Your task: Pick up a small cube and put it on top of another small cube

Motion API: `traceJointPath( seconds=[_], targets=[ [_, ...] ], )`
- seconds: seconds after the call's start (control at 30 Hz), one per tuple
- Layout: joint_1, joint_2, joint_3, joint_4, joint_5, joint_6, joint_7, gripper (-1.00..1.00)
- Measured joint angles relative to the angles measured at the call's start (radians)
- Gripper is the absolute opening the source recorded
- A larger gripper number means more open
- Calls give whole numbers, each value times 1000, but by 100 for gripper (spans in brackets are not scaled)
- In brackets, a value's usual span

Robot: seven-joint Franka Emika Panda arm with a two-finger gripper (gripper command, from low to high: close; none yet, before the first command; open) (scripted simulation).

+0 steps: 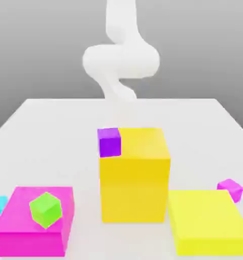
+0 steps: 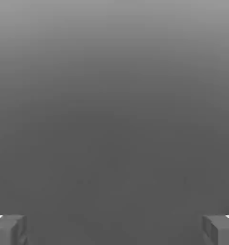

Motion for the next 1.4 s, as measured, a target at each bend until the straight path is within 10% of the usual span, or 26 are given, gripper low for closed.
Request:
traceJointPath(
  seconds=[0.57, 1.03, 1.07, 1.4],
  targets=[
    [-268, 622, -165, -66, 19, 226, 351, 0],
    [-474, 1139, -171, -72, 232, 465, 409, 0],
    [-483, 1162, -160, -67, 243, 483, 401, -100],
    [-460, 1075, -193, -86, 196, 416, 437, -100]
  ],
)
